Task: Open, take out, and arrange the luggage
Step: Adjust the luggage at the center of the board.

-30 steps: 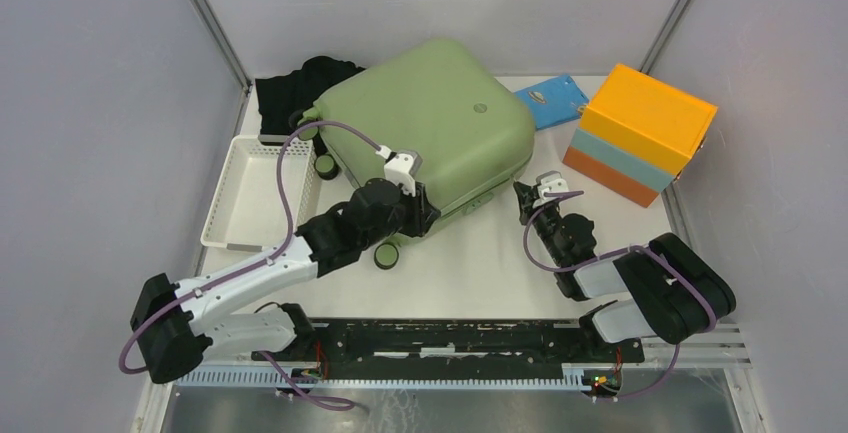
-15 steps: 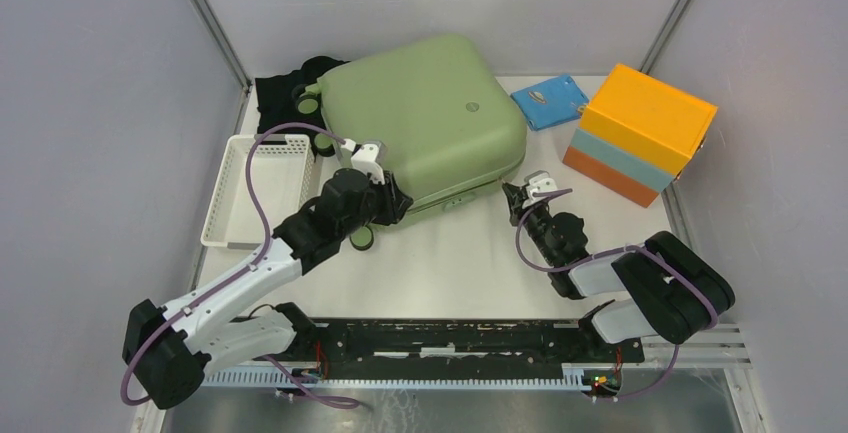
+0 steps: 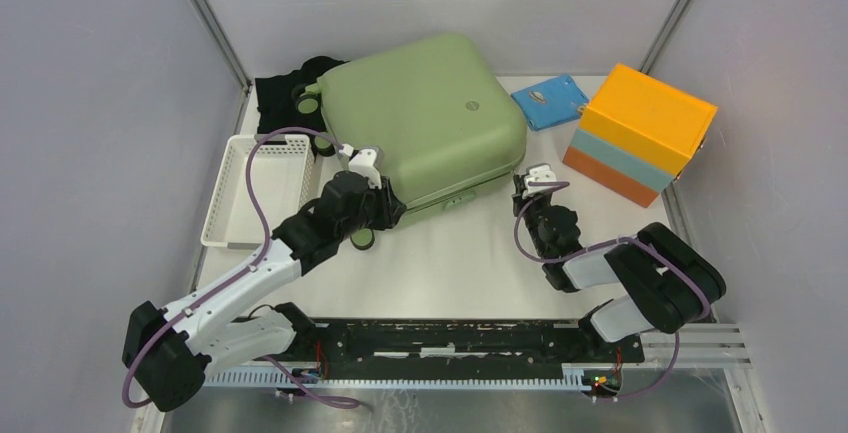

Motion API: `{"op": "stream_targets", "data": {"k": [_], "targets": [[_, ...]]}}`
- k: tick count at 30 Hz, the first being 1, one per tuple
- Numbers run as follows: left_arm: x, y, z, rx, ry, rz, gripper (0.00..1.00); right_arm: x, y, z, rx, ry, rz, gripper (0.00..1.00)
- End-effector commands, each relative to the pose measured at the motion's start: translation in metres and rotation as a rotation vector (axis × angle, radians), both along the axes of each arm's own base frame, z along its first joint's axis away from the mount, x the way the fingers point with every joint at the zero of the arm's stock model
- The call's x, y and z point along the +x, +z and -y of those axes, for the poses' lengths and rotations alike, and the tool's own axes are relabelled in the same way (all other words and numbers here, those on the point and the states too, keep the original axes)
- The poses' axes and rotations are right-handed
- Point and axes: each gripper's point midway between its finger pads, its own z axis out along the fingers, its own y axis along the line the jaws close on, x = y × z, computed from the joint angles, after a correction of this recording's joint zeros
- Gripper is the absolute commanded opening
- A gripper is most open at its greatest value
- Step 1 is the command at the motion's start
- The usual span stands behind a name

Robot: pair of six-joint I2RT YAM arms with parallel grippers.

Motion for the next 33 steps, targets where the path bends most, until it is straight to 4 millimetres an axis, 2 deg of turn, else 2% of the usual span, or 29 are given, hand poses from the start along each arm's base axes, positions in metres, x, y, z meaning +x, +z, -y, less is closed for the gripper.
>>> {"op": "stream_targets", "data": {"k": [1, 9, 13, 20, 25, 28, 30, 33], "targets": [[0.031, 0.008, -0.029, 0.077, 0.13, 0.108, 0.35, 0.015, 0.001, 0.026, -0.033, -0.161, -0.003, 0.0], [0.031, 0.006, -0.027, 0.079, 0.112, 0.113, 0.34, 0.019, 0.011, 0.022, -0.001, -0.137, 0.017, 0.0], [0.023, 0.01, -0.014, 0.048, 0.011, 0.132, 0.35, 0.015, 0.012, 0.012, 0.006, -0.073, 0.02, 0.0], [-0.013, 0.042, 0.017, -0.09, -0.243, 0.184, 0.44, 0.01, 0.01, 0.006, 0.038, -0.032, 0.019, 0.0], [-0.026, 0.063, 0.028, -0.158, -0.286, 0.199, 0.49, 0.012, 0.012, 0.002, 0.021, -0.014, 0.018, 0.0], [-0.028, 0.064, 0.035, -0.125, -0.285, 0.193, 0.49, 0.013, 0.012, 0.003, 0.023, -0.018, 0.018, 0.0], [-0.022, 0.062, 0.029, -0.054, -0.245, 0.198, 0.49, 0.014, 0.01, 0.004, 0.028, -0.027, 0.014, 0.0], [-0.002, 0.07, -0.002, 0.085, -0.094, 0.233, 0.5, 0.016, 0.009, 0.005, 0.015, -0.022, 0.01, 0.0]]}}
